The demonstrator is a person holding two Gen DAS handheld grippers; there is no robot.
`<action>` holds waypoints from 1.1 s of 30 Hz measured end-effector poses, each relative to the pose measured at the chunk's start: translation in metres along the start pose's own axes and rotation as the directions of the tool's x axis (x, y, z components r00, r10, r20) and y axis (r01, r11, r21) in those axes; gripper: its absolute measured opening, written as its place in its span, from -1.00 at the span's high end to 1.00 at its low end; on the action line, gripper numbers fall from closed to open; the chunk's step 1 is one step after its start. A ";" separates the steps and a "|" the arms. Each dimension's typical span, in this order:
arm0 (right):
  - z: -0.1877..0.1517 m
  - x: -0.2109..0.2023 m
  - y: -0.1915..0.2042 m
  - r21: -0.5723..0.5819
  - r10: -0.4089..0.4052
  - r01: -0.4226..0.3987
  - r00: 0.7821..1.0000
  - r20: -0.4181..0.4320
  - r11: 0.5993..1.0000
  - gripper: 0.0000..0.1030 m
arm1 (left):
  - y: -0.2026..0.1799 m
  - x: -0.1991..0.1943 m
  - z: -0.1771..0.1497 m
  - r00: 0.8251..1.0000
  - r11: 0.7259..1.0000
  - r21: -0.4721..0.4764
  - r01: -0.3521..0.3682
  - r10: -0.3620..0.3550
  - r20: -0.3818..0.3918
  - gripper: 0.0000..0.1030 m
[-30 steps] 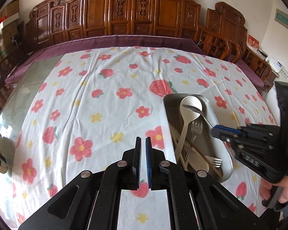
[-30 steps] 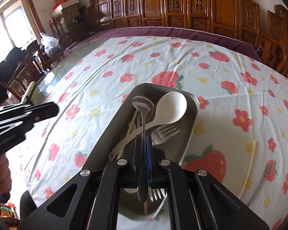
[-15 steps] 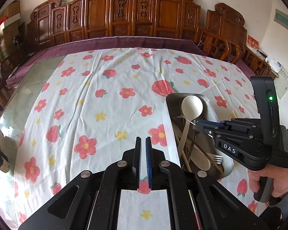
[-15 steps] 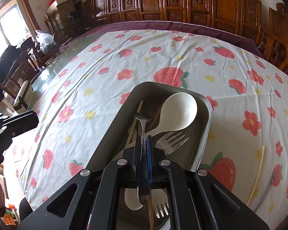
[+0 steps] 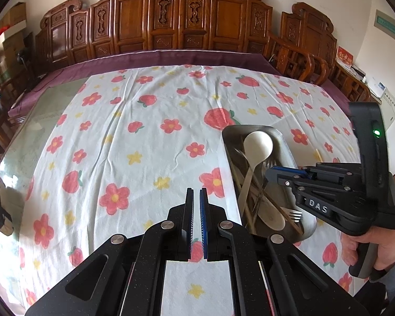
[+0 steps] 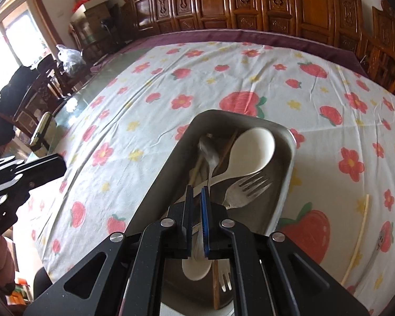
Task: Organize utensils
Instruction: 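Lower the metal spoon into the grey tray and open the right gripper, then move the right gripper to the smiley-handled metal fork and grasp it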
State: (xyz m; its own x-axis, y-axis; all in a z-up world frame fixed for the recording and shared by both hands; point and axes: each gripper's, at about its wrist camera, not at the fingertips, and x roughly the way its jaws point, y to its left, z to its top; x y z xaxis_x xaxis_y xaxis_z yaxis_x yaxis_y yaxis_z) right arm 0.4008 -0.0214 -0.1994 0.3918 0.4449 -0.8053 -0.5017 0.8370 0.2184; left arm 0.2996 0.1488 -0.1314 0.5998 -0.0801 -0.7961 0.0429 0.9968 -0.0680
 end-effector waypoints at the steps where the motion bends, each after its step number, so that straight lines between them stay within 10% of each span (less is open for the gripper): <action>1: -0.002 -0.005 0.000 -0.010 -0.003 0.003 1.000 0.006 1.000 0.85 | -0.002 -0.001 0.000 1.000 1.000 0.001 0.003 -0.003 0.000 0.93; 14: -0.078 -0.096 -0.070 0.030 -0.118 0.116 0.991 0.061 0.993 0.85 | -0.050 -0.004 -0.005 0.998 0.997 0.056 0.058 -0.058 0.009 0.45; 22: -0.124 -0.137 -0.119 0.096 -0.204 0.197 0.977 0.067 0.976 0.56 | -0.087 -0.006 -0.006 0.996 0.992 0.092 0.087 -0.088 0.014 -0.48; 33: -0.150 -0.121 -0.159 0.154 -0.228 0.226 0.974 -0.002 0.962 0.55 | -0.138 -0.001 -0.021 0.990 0.977 0.156 0.142 -0.141 -0.020 -0.61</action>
State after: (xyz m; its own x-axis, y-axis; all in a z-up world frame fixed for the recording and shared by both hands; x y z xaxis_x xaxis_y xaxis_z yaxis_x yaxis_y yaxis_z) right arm 0.3169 -0.2560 -0.2192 0.4947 0.2418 -0.8348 -0.2751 0.9547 0.1136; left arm 0.2763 0.0114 -0.1342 0.5714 -0.2200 -0.7906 0.2518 0.9639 -0.0862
